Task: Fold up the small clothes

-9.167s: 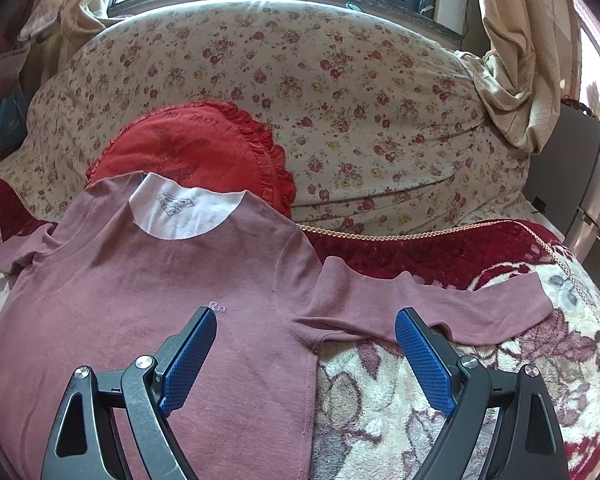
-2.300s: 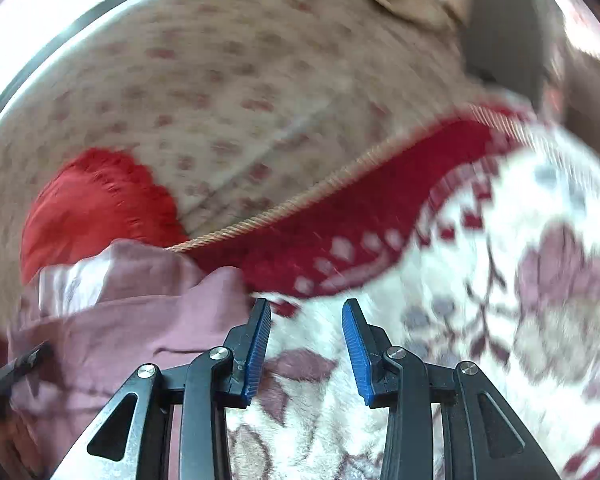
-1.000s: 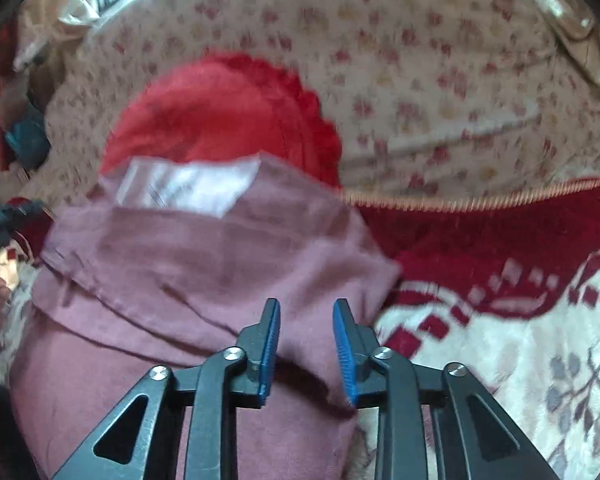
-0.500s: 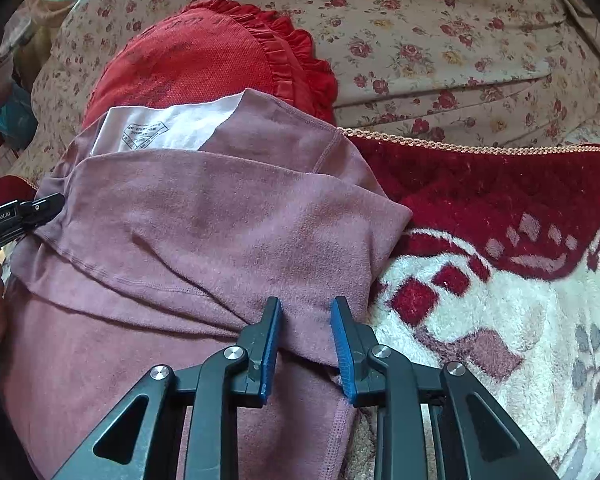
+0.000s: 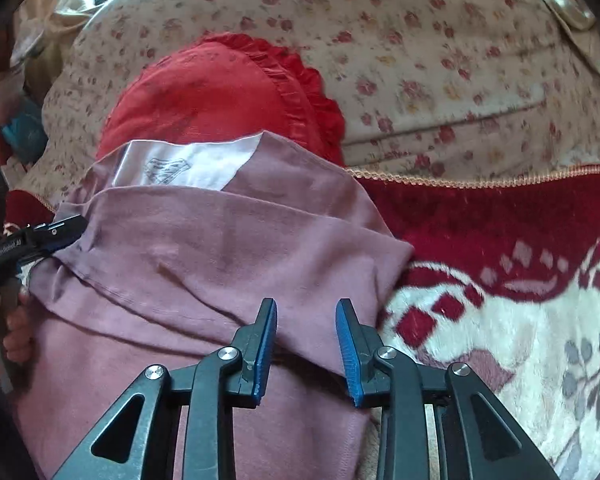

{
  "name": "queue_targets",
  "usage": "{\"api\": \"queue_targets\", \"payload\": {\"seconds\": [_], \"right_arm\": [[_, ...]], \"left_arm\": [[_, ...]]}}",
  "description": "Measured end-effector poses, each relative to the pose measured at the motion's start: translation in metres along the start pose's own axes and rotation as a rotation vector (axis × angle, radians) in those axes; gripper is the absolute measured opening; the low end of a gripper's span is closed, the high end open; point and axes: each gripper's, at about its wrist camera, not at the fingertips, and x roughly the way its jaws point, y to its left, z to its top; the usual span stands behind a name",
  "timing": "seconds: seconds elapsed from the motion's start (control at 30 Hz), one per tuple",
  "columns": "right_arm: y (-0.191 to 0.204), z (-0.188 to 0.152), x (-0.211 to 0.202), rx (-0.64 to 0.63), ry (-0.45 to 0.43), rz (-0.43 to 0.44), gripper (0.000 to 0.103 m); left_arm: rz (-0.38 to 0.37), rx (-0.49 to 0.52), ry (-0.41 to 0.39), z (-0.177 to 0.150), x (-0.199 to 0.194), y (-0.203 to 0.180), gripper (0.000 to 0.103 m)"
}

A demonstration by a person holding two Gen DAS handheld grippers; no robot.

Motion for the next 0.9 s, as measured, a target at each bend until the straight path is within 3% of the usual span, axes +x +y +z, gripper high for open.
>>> {"api": "queue_targets", "payload": {"seconds": [0.03, 0.07, 0.47, 0.73, 0.9], "right_arm": [[-0.001, -0.004, 0.011, 0.004, 0.054, -0.008, 0.030], [0.000, -0.006, 0.010, 0.001, 0.014, -0.015, 0.030], [0.003, -0.011, 0.009, 0.011, -0.014, -0.029, 0.034], [0.005, -0.017, 0.008, -0.018, -0.049, -0.044, 0.035], [-0.003, -0.007, -0.003, 0.014, -0.047, 0.011, 0.035]], "left_arm": [[0.007, 0.007, 0.004, -0.001, 0.001, -0.001, 0.078], [0.020, 0.021, 0.010, -0.001, 0.002, -0.004, 0.078], [0.021, 0.006, -0.044, -0.004, 0.001, -0.004, 0.078], [0.014, 0.003, -0.035, -0.004, 0.002, -0.004, 0.079], [-0.003, 0.020, -0.051, -0.005, -0.009, -0.008, 0.079]]}}
